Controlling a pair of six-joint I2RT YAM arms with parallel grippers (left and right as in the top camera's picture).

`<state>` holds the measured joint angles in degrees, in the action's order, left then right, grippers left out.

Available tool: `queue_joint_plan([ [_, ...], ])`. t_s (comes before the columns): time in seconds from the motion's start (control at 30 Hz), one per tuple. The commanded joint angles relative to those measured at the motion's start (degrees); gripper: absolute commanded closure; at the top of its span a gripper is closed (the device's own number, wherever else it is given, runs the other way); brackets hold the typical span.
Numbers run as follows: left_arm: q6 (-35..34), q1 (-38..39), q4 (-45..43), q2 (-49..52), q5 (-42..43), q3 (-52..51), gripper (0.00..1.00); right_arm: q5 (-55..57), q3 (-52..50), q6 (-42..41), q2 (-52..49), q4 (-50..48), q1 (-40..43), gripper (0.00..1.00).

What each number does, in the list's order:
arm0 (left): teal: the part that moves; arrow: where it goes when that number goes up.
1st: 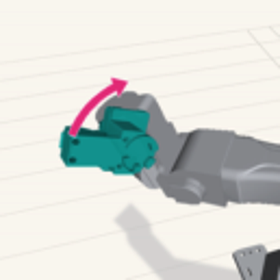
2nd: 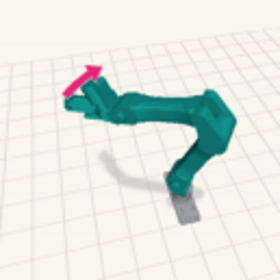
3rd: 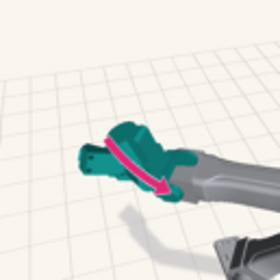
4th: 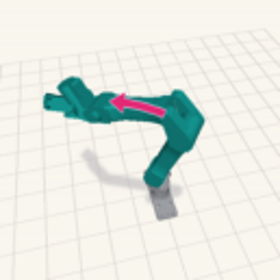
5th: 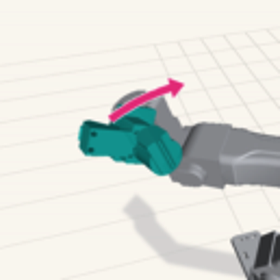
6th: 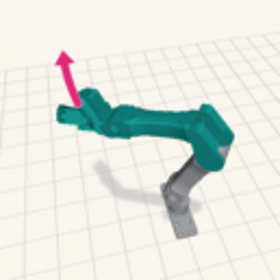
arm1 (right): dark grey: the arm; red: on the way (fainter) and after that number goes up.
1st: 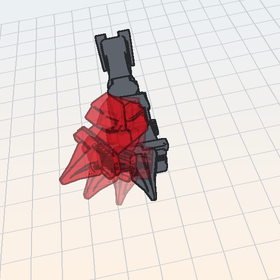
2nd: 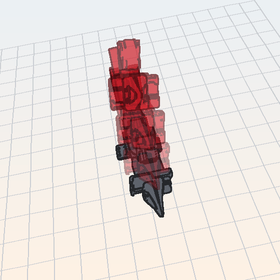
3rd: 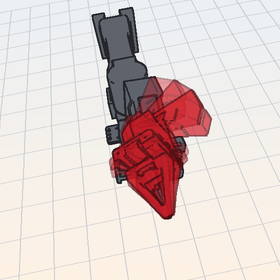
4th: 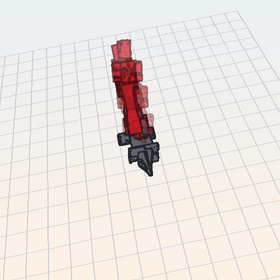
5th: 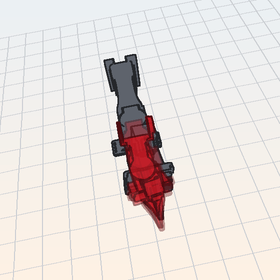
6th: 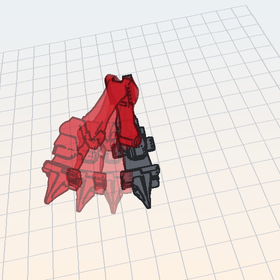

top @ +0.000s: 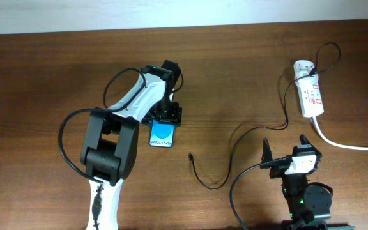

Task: Plug charger to phone and switch on socket
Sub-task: 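Lower the left gripper and close it on the phone's top edge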

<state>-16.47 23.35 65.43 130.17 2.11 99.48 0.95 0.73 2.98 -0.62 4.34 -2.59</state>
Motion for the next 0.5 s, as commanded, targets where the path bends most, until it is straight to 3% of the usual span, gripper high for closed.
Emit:
queue_joint_plan([
  [0.0,1.3,0.2,-1.3,4.5,4.6,-1.3,0.21,-0.3,-0.4,0.0,0.4,0.3,0.4,0.02],
  [0.27,1.4,0.2,4.4,4.5,4.5,9.0,0.20,-0.3,-0.4,0.0,0.4,0.3,0.4,0.02],
  [0.47,1.4,0.2,6.2,4.5,6.1,9.6,0.20,-0.3,-0.4,0.0,0.4,0.3,0.4,0.02],
])
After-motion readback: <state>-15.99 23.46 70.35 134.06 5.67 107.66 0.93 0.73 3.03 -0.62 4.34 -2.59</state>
